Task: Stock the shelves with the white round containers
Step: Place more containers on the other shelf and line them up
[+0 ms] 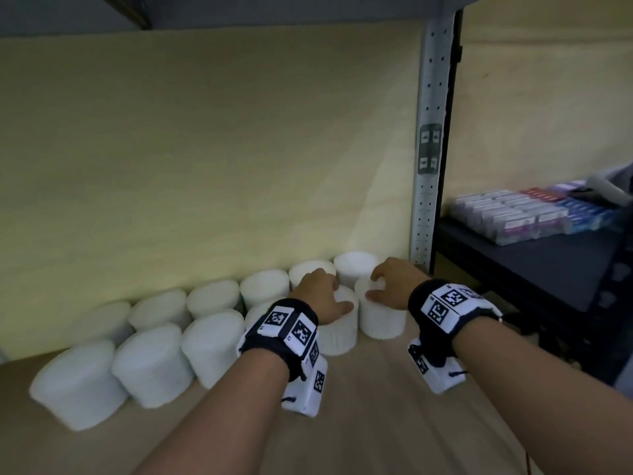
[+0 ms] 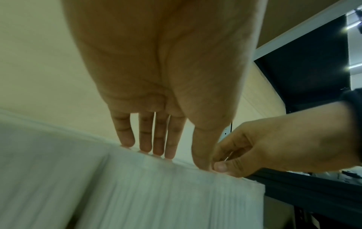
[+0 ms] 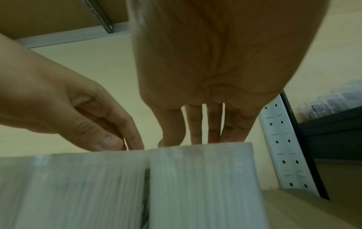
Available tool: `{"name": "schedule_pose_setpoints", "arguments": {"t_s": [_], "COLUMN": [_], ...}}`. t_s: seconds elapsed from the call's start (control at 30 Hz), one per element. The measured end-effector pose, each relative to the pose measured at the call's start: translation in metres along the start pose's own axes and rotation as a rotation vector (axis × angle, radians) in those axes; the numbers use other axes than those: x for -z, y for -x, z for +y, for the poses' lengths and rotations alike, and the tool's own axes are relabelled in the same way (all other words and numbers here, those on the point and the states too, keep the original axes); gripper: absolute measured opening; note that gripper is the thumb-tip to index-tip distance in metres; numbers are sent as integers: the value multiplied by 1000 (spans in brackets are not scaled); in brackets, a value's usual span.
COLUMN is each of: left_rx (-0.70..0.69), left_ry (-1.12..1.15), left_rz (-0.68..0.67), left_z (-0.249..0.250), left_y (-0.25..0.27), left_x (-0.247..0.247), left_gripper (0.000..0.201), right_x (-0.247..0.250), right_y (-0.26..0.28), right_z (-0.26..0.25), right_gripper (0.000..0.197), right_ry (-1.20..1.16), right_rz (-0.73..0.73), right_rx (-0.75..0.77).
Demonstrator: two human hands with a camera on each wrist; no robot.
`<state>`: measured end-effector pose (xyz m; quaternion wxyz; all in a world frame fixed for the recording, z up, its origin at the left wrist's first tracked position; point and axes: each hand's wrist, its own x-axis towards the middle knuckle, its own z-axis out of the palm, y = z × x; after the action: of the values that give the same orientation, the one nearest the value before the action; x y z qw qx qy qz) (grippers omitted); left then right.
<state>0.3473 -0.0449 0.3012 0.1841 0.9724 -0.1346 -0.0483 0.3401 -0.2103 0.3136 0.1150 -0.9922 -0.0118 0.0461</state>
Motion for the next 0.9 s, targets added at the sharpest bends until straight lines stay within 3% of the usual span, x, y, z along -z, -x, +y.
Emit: {"name": "schedule_pose_setpoints", "arguments": {"t_s": [0.9], "left_rx": [11], "left_ry": [108], "left_rz": [158], "left_z": [-6], "left_y": [-1], "left_x": [-17], "left_gripper": [49], "right_x": [-3], "right_y": [3], "right_z": [3], "right_gripper": [49], "right_ry": [-42], "right_rz": [6], "right_rx": [39]}}
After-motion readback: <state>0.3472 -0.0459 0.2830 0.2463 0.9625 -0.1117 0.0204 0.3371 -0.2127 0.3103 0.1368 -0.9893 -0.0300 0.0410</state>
